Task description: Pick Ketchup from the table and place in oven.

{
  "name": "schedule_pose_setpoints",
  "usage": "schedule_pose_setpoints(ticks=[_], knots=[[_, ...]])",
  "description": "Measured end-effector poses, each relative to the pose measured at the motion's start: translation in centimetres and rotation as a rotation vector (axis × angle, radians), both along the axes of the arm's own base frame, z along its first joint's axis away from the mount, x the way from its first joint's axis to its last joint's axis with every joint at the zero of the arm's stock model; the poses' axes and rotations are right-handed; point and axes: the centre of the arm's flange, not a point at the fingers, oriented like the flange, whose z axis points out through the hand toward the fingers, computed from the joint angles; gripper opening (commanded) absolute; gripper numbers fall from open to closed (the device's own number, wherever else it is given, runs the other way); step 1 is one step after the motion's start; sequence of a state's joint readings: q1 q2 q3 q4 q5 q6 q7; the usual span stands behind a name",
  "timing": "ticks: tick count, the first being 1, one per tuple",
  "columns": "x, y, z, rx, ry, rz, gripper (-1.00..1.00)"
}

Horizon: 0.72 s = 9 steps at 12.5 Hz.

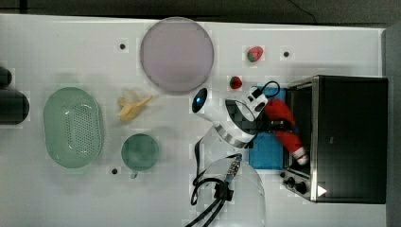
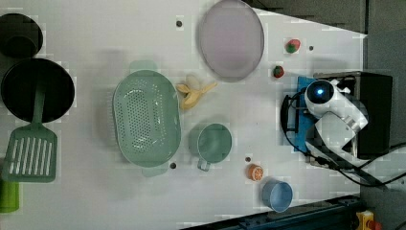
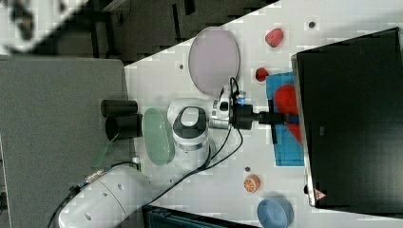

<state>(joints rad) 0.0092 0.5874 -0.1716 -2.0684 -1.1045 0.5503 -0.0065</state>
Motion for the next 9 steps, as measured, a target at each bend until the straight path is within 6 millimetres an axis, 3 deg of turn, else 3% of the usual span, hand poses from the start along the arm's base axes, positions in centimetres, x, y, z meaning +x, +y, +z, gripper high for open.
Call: schedule_pose_setpoints(ticks=[2,5,9], knots=[[1.4,-1.7,0.8,-0.032,-0.043,-0.006,0.29],[2.5,-2.5,1.0,-0.042,-0.069,-0.008,0.93],[1.7,-1.0,0.0,-0.019,-0.054,0.001,1.00]])
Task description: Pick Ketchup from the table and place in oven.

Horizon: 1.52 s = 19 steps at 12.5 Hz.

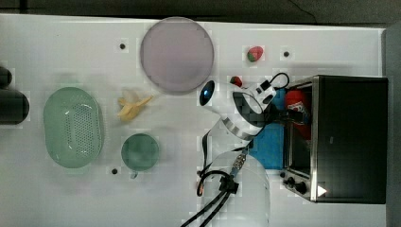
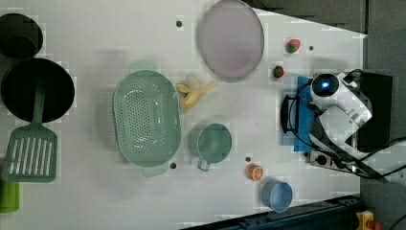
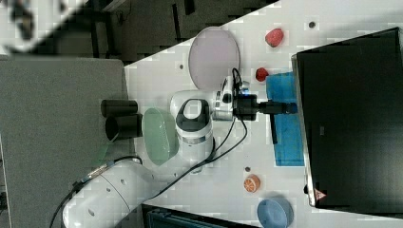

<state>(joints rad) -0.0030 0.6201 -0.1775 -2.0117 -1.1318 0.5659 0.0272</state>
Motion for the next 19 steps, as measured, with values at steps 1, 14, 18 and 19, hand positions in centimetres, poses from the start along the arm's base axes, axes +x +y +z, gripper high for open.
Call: schedule_pose_setpoints(ticks=[1,14,18,19], knots=[[-0.3,1.0,0.1,0.019,0.000,0.001,1.00],[1.6,14.1,40.9,0.909,-0.595,-0.440,1.00],[-2.7,11.6,48.1,0.906,-0.649,-0.629,1.00],[-3.7,10.9,48.0,0.882,-0.627,-0.690,1.00]])
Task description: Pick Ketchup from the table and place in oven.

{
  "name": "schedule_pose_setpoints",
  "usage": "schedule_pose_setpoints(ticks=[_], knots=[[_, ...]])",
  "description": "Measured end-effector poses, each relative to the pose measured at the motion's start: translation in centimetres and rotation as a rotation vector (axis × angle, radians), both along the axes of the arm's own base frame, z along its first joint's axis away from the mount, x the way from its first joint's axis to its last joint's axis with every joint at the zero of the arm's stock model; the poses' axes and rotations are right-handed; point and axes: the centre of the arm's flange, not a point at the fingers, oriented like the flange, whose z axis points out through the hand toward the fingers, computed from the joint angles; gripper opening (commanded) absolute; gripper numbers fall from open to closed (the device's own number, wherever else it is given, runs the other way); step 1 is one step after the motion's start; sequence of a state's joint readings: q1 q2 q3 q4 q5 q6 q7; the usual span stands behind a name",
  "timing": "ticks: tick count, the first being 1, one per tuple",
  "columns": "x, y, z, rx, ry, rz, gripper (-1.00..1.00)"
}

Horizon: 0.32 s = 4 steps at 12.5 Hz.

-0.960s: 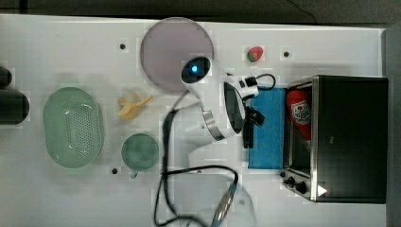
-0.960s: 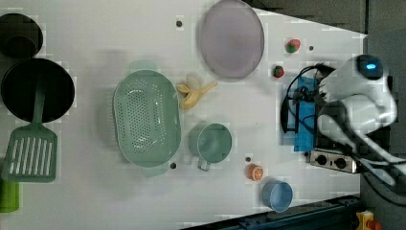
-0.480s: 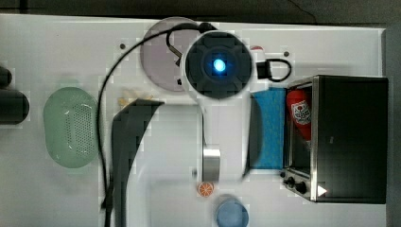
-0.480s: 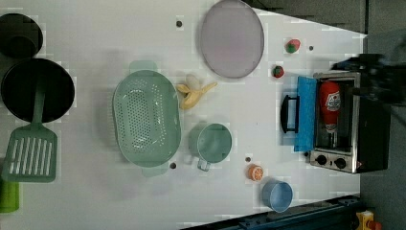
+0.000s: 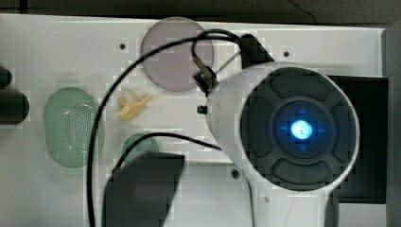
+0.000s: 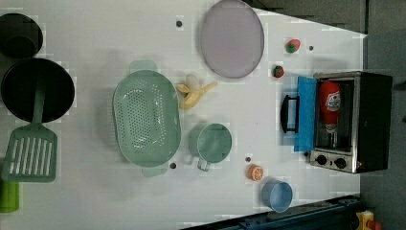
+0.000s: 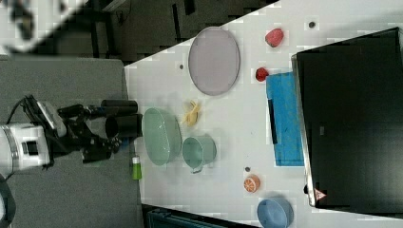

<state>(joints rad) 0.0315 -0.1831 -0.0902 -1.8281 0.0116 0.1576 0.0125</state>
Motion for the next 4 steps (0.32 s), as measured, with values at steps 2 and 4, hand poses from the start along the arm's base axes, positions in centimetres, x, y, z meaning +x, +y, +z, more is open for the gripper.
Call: schedule_pose_setpoints(ticks=[2,4], knots=[[-0.9,-0.9,-1.3,-0.003,0.073,-0.038,1.00],[-0.5,-0.8,-2.9,-0.017,0.098,-0.046,1.00]])
